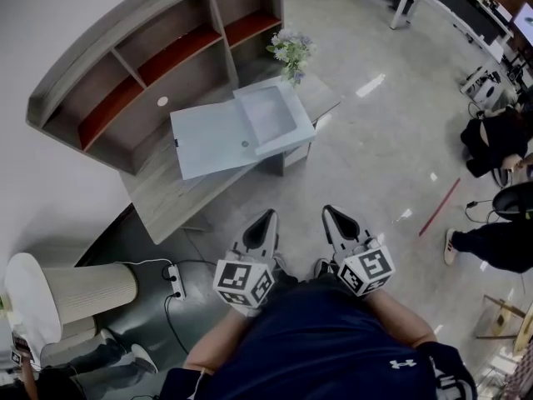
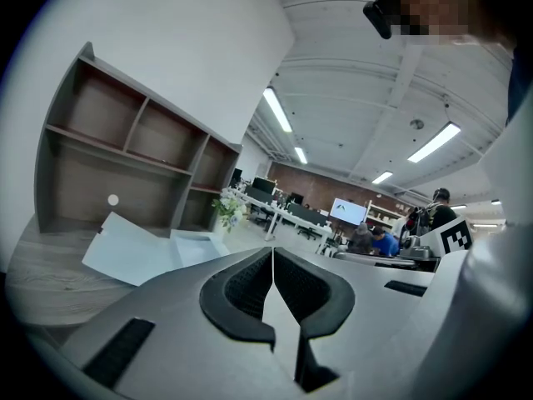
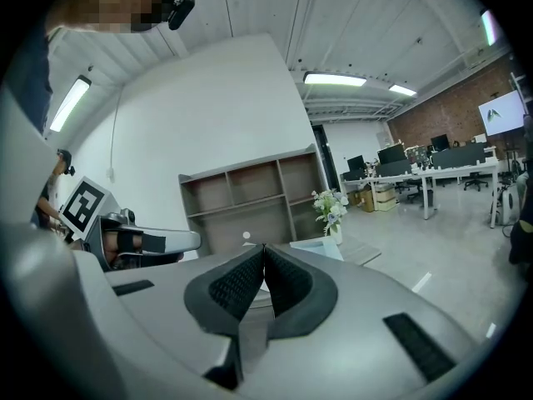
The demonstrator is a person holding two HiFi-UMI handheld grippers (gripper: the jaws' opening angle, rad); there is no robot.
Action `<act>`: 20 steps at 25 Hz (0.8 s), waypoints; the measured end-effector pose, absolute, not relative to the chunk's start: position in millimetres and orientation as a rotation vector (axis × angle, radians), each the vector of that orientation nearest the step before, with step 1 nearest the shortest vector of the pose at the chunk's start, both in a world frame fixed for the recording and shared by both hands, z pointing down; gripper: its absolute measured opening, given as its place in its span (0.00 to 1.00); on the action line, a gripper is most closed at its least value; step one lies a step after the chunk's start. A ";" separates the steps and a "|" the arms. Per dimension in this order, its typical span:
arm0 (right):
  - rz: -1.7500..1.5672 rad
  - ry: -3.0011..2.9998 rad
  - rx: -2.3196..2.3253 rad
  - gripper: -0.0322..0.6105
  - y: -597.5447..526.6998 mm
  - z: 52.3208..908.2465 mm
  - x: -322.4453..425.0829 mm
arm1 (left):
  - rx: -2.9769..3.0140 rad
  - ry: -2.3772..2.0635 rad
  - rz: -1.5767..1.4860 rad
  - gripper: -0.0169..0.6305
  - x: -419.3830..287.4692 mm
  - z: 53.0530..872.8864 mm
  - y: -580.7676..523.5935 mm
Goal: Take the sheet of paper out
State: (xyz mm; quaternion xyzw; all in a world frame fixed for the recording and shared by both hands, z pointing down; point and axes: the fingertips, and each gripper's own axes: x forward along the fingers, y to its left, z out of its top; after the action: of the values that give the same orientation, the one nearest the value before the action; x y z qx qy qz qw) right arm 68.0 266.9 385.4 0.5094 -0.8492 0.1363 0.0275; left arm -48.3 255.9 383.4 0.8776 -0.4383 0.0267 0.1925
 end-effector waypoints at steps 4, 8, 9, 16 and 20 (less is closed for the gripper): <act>0.420 -2.594 1.597 0.07 264.0 386.5 48.6 | 2.469 -1.197 0.062 0.06 -66.6 385.8 250.8; 0.438 -2.560 1.625 0.07 266.6 391.2 34.3 | 2.469 -1.155 0.049 0.06 -80.7 391.0 249.0; 0.442 -2.552 1.630 0.07 267.1 392.5 31.4 | 2.470 -1.149 0.045 0.06 -84.0 391.9 249.1; 0.446 -2.537 1.626 0.07 262.4 395.7 10.3 | 2.459 -1.139 0.024 0.06 -106.2 395.8 244.1; 0.459 -2.533 1.618 0.07 260.7 397.8 4.8 | 2.454 -1.127 0.037 0.06 -108.1 399.1 243.4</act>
State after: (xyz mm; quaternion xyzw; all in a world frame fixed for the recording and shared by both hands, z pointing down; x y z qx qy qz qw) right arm 4.8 260.7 397.8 0.5315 -0.8320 0.1506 0.0504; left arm -108.1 243.4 399.1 0.8867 -0.4072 0.0134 0.2186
